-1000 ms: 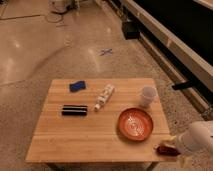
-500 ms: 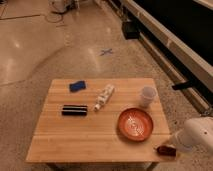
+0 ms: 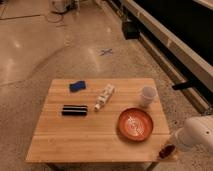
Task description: Place the pepper in the ceramic bowl
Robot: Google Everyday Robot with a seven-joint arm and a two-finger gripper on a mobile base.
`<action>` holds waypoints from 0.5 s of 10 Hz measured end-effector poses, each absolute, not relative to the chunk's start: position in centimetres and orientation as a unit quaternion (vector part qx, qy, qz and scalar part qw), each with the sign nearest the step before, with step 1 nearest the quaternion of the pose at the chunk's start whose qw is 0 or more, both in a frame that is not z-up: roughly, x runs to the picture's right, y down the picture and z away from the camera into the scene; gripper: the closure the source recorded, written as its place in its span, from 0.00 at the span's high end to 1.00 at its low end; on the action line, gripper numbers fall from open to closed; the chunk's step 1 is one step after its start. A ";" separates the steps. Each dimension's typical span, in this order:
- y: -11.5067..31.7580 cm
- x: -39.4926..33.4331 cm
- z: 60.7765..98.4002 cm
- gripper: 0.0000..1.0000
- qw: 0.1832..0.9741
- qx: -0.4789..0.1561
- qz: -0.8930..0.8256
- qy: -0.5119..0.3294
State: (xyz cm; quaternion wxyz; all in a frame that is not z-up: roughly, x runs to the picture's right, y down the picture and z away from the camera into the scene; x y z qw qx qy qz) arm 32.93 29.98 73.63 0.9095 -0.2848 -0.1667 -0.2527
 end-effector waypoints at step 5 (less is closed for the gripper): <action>26.1 29.6 70.9 0.00 0.901 -0.248 -0.304 -0.187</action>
